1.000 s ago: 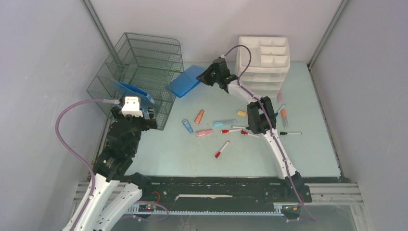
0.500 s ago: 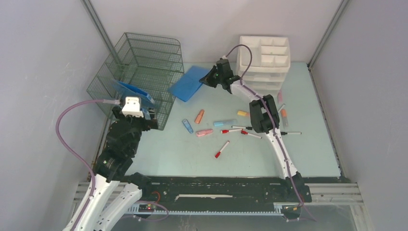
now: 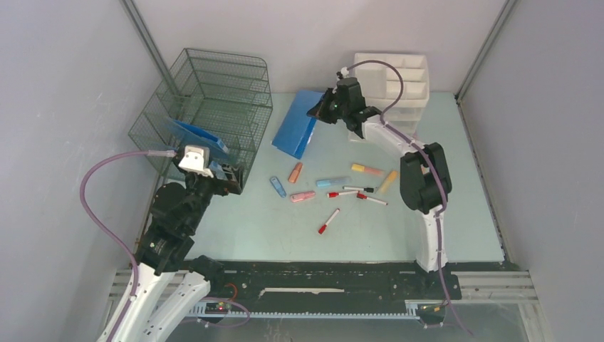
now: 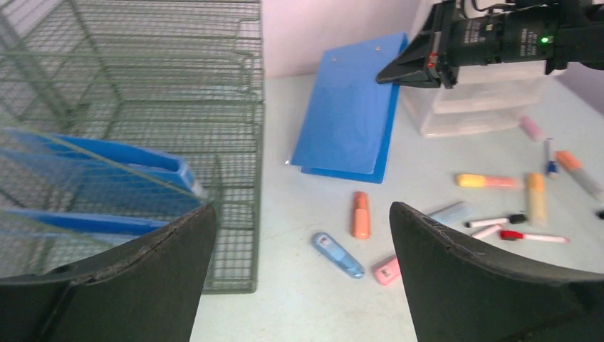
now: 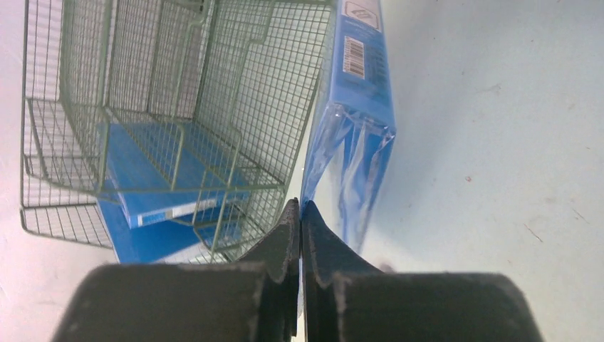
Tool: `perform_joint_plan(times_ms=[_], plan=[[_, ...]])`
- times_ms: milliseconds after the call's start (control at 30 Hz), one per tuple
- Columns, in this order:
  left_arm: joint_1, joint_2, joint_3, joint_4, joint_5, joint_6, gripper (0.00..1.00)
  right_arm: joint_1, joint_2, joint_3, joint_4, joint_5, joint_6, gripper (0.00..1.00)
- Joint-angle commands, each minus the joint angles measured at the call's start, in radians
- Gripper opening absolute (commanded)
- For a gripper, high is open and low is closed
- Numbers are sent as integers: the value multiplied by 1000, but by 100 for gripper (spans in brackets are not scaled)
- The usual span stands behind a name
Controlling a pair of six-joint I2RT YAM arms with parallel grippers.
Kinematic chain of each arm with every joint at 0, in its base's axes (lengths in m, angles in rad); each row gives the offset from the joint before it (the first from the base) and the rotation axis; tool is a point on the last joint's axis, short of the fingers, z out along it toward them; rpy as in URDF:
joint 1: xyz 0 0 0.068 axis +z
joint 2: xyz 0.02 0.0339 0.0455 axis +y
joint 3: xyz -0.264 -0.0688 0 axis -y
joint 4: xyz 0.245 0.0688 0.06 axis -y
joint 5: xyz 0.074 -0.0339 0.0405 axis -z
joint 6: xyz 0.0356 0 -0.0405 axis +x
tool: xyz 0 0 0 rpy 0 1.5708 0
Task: Organize the desk
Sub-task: Pick up the folder from the center of the board.
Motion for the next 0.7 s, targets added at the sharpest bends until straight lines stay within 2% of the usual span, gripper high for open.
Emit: perform_joint_plan(times_ms=[0, 333, 500, 667], plan=[[6, -4, 1, 81, 162, -81, 100, 3, -175, -109, 88, -23, -154, 0], [6, -41, -36, 178, 336, -180, 100, 5, -448, -291, 114, -115, -403, 0], [6, -11, -26, 230, 456, -203, 100, 10, -581, -301, -8, -220, -516, 0], [6, 20, -13, 305, 581, -206, 100, 22, -730, -319, -208, -316, -696, 0]])
